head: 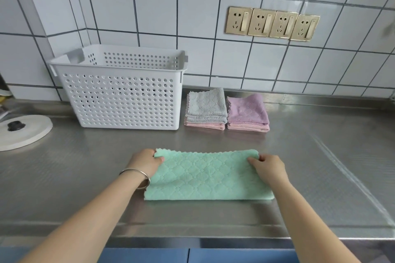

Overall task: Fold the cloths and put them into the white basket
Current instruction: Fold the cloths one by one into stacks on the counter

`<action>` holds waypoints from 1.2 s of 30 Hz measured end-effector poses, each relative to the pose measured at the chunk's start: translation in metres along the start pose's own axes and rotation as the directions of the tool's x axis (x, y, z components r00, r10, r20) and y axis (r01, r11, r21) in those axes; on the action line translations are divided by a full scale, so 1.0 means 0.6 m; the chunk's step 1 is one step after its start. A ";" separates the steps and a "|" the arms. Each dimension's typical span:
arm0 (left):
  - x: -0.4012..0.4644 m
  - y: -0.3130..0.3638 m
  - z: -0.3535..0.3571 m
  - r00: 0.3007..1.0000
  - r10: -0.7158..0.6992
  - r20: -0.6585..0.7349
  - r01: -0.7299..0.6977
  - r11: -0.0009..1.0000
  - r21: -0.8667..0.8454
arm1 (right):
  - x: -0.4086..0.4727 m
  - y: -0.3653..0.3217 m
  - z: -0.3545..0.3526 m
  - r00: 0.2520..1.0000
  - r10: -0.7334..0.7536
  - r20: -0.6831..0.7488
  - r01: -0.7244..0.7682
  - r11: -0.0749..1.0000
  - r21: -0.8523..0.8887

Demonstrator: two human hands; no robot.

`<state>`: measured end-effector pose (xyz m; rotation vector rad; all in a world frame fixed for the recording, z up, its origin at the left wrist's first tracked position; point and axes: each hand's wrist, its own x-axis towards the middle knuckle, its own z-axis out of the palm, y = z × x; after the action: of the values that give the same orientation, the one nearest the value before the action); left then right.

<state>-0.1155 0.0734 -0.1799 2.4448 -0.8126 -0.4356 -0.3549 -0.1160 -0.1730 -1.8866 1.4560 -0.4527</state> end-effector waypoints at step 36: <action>-0.057 0.099 0.075 0.911 0.342 0.229 -0.409 0.816 0.409 | -0.079 -0.006 0.018 0.994 0.022 -0.112 -0.081 0.828 -0.555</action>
<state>-0.1892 0.0375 -0.1783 2.5801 -1.5823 -0.2980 -0.3602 -0.0679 -0.1714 -2.2902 1.8496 -0.0880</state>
